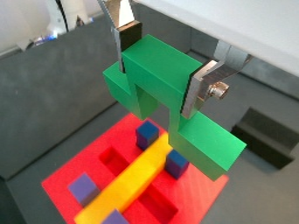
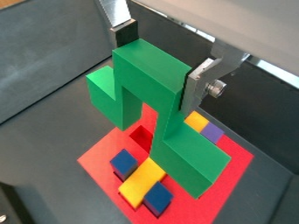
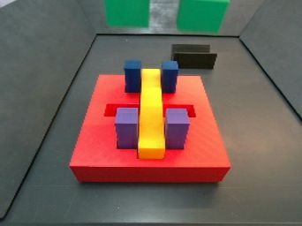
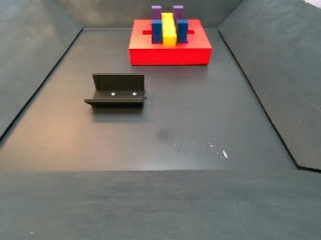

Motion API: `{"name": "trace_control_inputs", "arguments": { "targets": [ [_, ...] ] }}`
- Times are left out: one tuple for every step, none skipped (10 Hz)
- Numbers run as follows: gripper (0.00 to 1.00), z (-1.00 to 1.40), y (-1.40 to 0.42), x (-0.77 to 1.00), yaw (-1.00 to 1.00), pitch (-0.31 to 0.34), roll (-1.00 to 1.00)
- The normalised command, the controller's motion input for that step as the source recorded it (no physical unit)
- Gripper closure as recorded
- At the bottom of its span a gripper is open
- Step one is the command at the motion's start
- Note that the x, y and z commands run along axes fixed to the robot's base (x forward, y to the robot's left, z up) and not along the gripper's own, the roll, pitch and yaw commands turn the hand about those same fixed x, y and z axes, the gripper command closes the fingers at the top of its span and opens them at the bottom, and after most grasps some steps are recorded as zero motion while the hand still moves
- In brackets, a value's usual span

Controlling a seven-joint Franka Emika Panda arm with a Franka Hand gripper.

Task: Pick up the green object. Move up. Place the green object on the fixture. Regrasp the green object. Move to above the board. Insert the green object.
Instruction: Insert the green object.

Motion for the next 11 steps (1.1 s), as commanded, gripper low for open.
{"name": "trace_control_inputs", "arguments": {
  "targets": [
    [1.00,-0.45,-0.03,0.56,0.10,0.029,-0.22],
    [1.00,-0.10,0.00,0.40,0.03,0.030,-0.35],
    [1.00,-0.29,0.00,0.34,0.04,0.000,-0.28],
    [1.00,-0.59,0.00,0.37,0.03,-0.016,-0.15],
    [1.00,-0.63,0.00,0.26,0.00,-0.049,-0.05],
    [1.00,-0.54,0.00,0.12,0.00,-0.054,-0.09],
    [1.00,-0.26,0.00,0.00,0.05,-0.044,-0.25],
    [1.00,0.01,-0.04,0.00,0.22,-0.021,-0.35],
    [1.00,0.00,-0.20,0.00,0.31,-0.047,-0.28],
    [1.00,-0.21,-0.15,-0.05,0.23,-0.036,-0.18],
    [1.00,-0.43,-0.11,-0.12,0.06,-0.043,-0.05]
  ]
}}
